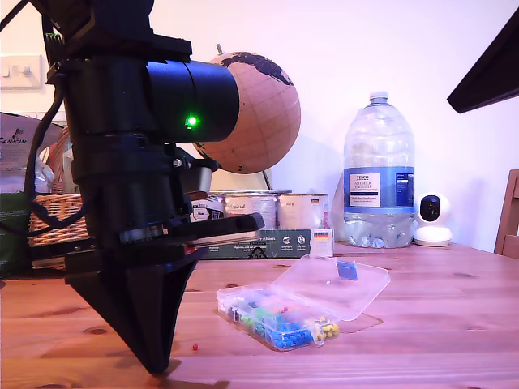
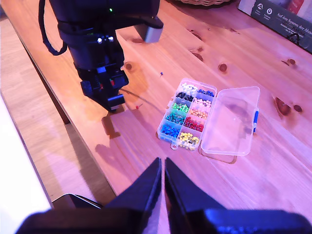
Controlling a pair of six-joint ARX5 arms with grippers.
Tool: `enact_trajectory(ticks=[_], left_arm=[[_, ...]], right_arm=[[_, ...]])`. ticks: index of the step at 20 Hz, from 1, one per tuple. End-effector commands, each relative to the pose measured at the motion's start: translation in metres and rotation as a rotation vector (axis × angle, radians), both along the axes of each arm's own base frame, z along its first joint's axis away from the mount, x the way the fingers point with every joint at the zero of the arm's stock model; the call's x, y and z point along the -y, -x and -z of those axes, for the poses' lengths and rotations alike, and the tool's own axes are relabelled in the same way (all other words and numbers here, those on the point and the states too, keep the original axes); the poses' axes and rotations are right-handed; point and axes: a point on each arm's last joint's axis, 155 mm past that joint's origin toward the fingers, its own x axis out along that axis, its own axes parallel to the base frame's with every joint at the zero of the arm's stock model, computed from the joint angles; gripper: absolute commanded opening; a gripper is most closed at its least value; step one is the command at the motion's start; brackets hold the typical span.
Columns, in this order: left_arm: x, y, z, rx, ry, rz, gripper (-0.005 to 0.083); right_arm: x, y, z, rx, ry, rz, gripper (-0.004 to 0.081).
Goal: Sort the loose pins on the table into their correct compartments
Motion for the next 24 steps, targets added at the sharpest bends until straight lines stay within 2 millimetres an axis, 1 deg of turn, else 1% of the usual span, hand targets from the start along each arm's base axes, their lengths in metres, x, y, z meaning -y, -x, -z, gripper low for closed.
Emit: enact_trajectory(ticks=[1, 4, 9, 11, 15, 20, 24], left_arm=[[0.001, 0.002, 0.007, -0.019, -0.012, 0.014, -0.0019], [0.017, -0.005, -0.006, -0.008, 0.040, 0.026, -0.0019], [0.045, -0.025, -0.034, 0.054, 0.125, 0.059, -0.0019], [0.055, -0.033, -0.042, 0.084, 0.156, 0.064, -0.0019], [0.072, -0.038, -0.047, 0.112, 0.218, 0.082, -0.0019], [0.081, -0.043, -0.052, 0.137, 0.259, 0.085, -0.0019], [0.087, -0.042, -0.048, 0.118, 0.276, 0.094, -0.0019]], right_arm=[[-0.002, 0.000, -0.001, 0.005, -0.007, -0.004, -0.0013], [-0.002, 0.000, -0.001, 0.006, -0.007, -0.004, -0.0013], [-0.002, 0.000, -0.003, 0.011, -0.012, -0.004, -0.0013], [-0.002, 0.000, -0.003, 0.012, -0.013, -0.004, -0.0013], [-0.002, 0.000, -0.004, 0.014, -0.015, -0.004, -0.0013], [-0.002, -0.001, -0.004, 0.015, -0.016, -0.004, -0.0013], [-0.002, -0.001, -0.004, 0.016, -0.016, -0.004, -0.0013]])
